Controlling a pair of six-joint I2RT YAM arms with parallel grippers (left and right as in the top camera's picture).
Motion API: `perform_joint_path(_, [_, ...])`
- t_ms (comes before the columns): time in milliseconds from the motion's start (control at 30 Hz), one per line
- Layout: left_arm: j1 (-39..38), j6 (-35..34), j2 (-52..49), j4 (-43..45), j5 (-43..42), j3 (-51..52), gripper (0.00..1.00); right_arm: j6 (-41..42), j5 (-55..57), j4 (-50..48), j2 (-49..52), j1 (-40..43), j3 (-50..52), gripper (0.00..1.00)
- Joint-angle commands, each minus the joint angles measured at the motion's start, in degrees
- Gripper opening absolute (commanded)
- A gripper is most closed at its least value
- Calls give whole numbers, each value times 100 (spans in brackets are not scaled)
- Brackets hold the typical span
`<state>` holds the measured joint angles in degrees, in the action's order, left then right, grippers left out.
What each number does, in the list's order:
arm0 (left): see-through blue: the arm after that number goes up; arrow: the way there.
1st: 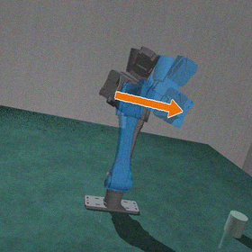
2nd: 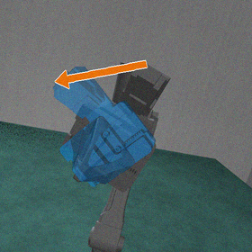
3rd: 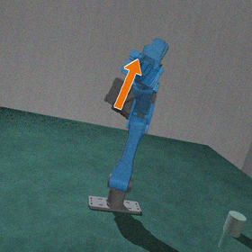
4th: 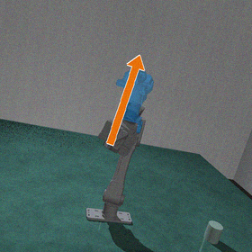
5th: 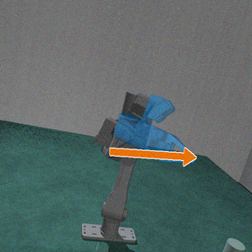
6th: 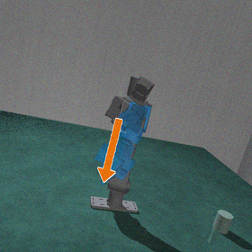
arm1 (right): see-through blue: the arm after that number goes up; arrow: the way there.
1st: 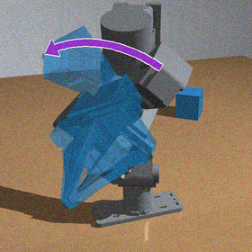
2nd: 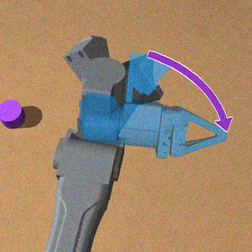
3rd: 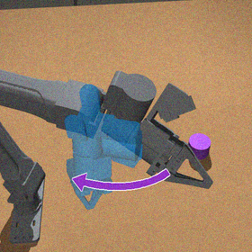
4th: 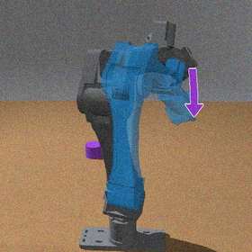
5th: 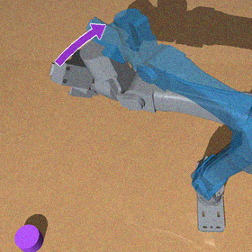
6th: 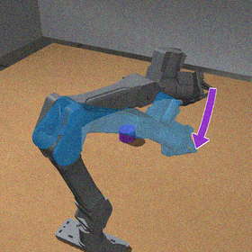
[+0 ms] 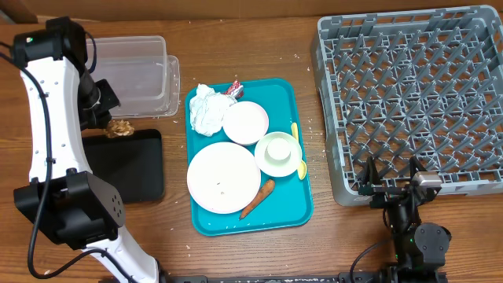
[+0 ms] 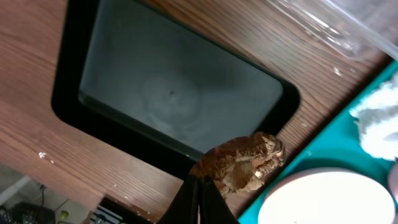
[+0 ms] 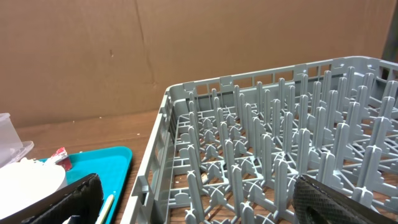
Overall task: Sort waste into correct bins and load items into the dishwasher
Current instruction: 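Open the left gripper to drop the scrap onto the black tray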
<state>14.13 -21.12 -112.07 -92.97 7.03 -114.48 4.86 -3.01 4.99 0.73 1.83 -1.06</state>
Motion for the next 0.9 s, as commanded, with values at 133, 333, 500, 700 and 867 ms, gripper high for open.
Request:
perform_joint_path(133, [164, -227, 74, 407, 284, 774, 4, -20, -11, -37, -57, 7, 59, 100])
perform_joint_path(333, [240, -229, 72, 651, 304, 1596, 4, -20, -11, -39, -57, 7, 59, 100])
perform_joint_path(500, [269, -225, 72, 695, 385, 1985, 7, -20, -11, -37, -57, 7, 59, 100])
perform_joint_path(700, [273, -223, 72, 717, 540, 2020, 63, -20, -11, -39, -57, 7, 59, 100])
perform_joint_path(867, [271, -203, 76, 710, 535, 1963, 71, -20, -11, -39, -57, 7, 59, 100])
